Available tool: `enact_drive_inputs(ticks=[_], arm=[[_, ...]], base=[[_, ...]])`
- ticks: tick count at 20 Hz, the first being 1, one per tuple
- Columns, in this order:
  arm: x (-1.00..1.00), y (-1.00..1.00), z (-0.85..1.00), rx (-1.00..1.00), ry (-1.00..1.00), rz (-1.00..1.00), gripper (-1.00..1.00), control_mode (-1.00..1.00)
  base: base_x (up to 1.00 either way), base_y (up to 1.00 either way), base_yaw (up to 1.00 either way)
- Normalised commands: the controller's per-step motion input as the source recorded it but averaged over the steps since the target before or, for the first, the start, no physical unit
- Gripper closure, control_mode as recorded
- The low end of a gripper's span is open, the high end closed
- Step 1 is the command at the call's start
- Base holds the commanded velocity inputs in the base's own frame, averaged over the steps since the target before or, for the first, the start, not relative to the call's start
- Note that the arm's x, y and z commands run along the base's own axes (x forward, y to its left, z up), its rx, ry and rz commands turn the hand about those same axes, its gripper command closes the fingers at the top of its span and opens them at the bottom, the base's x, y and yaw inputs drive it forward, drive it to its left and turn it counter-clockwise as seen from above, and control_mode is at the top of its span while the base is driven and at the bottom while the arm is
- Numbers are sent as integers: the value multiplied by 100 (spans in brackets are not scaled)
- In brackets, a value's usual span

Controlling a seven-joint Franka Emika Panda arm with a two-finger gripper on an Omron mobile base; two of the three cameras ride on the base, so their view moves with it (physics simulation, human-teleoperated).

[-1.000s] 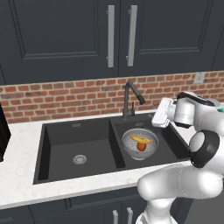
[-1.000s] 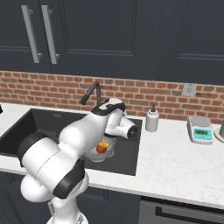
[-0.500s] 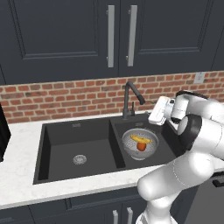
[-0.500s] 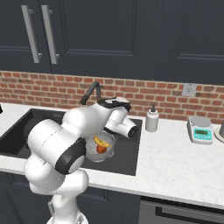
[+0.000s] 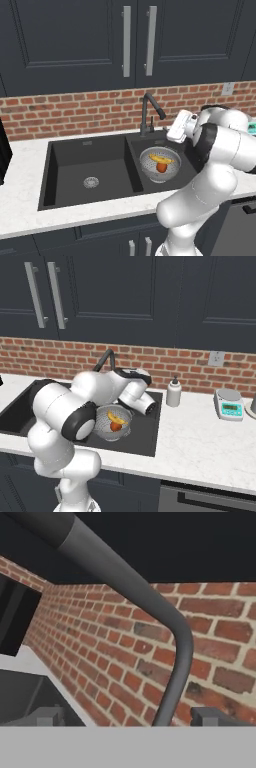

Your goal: Put the colander in the sink, put the banana, orange in the colander, and turn on the sink faucet and pour water over the colander.

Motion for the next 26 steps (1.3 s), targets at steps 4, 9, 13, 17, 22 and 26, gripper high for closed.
enact_drive_inputs(ticks=[4,9,13,17,22,26], arm=[[29,17,0,1,-2,-2,-100,-100],[19,1,0,4,0,-1,-100,-100],[22,0,-2,5,0,0,-100,-100],[21,0,-11,2,0,0,-100,-100],[20,0,-22,2,0,0,-100,-100],[19,0,-28,1,0,0,-100,-100]], base=[[0,0,0],[0,0,0],[0,0,0],[0,0,0],[0,0,0],[0,0,0]])
